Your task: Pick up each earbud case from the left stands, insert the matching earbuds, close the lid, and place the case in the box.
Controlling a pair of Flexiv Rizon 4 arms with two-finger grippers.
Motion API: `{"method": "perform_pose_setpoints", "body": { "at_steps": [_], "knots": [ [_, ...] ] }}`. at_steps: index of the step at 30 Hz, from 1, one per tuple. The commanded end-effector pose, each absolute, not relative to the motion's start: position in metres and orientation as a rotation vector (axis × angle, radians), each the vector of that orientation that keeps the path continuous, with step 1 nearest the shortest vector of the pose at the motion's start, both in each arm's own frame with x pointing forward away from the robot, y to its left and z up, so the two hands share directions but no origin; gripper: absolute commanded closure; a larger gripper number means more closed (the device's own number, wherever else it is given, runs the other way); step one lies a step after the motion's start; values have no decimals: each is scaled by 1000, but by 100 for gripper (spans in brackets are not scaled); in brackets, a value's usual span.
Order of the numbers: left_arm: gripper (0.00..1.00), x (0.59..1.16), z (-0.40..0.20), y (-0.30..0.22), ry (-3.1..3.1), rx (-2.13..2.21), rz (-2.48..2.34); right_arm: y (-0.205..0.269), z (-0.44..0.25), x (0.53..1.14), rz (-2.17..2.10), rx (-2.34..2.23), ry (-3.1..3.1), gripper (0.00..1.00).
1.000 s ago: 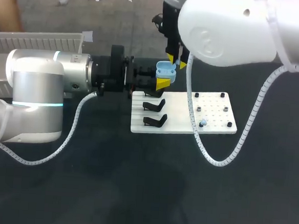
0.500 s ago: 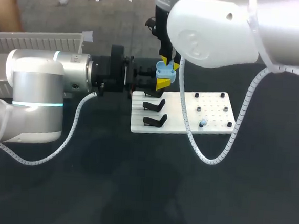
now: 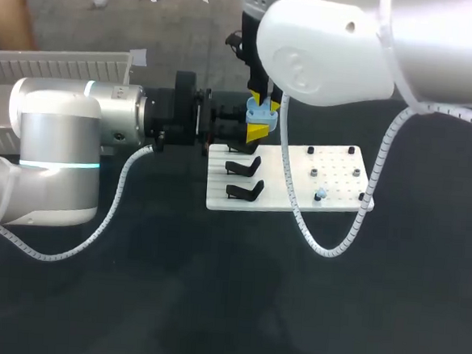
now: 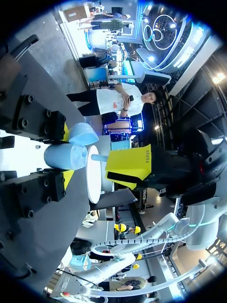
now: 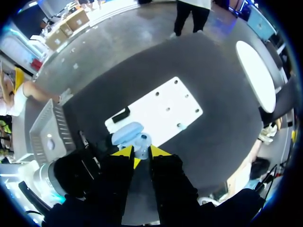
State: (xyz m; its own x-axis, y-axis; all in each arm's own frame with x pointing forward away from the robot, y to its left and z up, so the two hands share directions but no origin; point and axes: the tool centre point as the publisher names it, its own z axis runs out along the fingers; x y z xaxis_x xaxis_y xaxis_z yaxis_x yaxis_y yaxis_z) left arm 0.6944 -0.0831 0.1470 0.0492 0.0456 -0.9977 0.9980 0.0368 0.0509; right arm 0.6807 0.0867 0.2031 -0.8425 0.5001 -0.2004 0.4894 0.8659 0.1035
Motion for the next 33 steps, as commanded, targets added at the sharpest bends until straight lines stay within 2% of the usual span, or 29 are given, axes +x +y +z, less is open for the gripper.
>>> {"method": "perform_pose_setpoints", "body": {
  "at_steps": [1,33],
  "knots": [
    [100,693,146,-83,1218,1231,-1117,88,201,684,62,756,2828,100],
    [100,693,146,-83,1218,1231,-1117,86,185,689,43,756,2870,100]
  ]
}}
